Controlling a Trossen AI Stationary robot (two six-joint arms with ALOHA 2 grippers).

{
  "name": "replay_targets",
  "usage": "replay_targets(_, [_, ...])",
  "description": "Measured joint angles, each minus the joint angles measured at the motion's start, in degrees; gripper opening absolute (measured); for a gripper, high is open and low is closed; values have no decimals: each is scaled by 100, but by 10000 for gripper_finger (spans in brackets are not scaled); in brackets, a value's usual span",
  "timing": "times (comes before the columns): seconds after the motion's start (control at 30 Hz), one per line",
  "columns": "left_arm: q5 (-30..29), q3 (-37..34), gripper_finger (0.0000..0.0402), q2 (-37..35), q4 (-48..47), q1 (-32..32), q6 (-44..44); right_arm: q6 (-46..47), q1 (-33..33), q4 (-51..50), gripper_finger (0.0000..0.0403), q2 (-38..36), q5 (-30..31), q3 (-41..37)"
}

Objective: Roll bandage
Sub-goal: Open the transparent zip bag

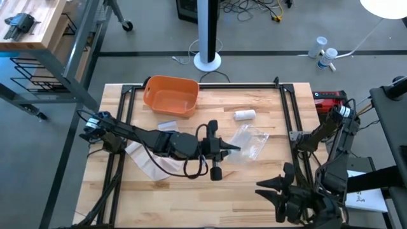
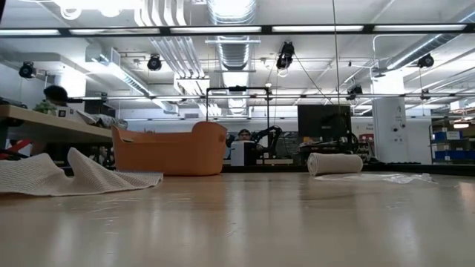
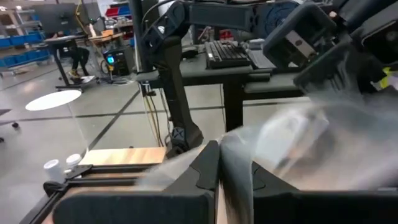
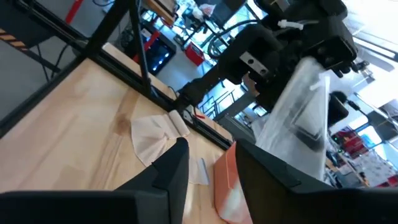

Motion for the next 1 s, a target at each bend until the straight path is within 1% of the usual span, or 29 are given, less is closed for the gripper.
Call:
replay_targets(0.13, [-4, 0, 0, 0, 2, 0, 0, 289, -46, -203, 106, 25, -8, -57])
replay_targets(0.33, [-2, 0, 0, 0, 105, 0, 42, 1019, -87, -1225, 86, 28, -12, -96])
replay_targets(0.4, [-4, 0, 0, 0, 107, 2, 98, 1139, -125, -1475, 83, 28, -4, -155])
replay_targets(0.47, [-2, 0, 0, 0, 107, 2, 111, 1123, -184, -1508, 83, 31, -9, -220])
replay_targets(0.57, [-2, 0, 0, 0, 107, 2, 122, 1051, -256, -1484, 94, 35, -11, -247])
replay_targets(0.67, [-2, 0, 0, 0, 107, 2, 125, 1054, -323, -1484, 115, 96, -90, -253])
replay_targets(0.83, [0, 0, 0, 2, 107, 2, 125, 846, -477, -1546, 156, 254, -1008, -260])
replay_targets(0.87, [0, 0, 0, 2, 107, 2, 125, 837, -503, -1567, 163, 292, -1100, -262])
replay_targets(1.0, [0, 0, 0, 2, 106, 2, 125, 1085, -553, -1600, 183, 390, -1095, -262])
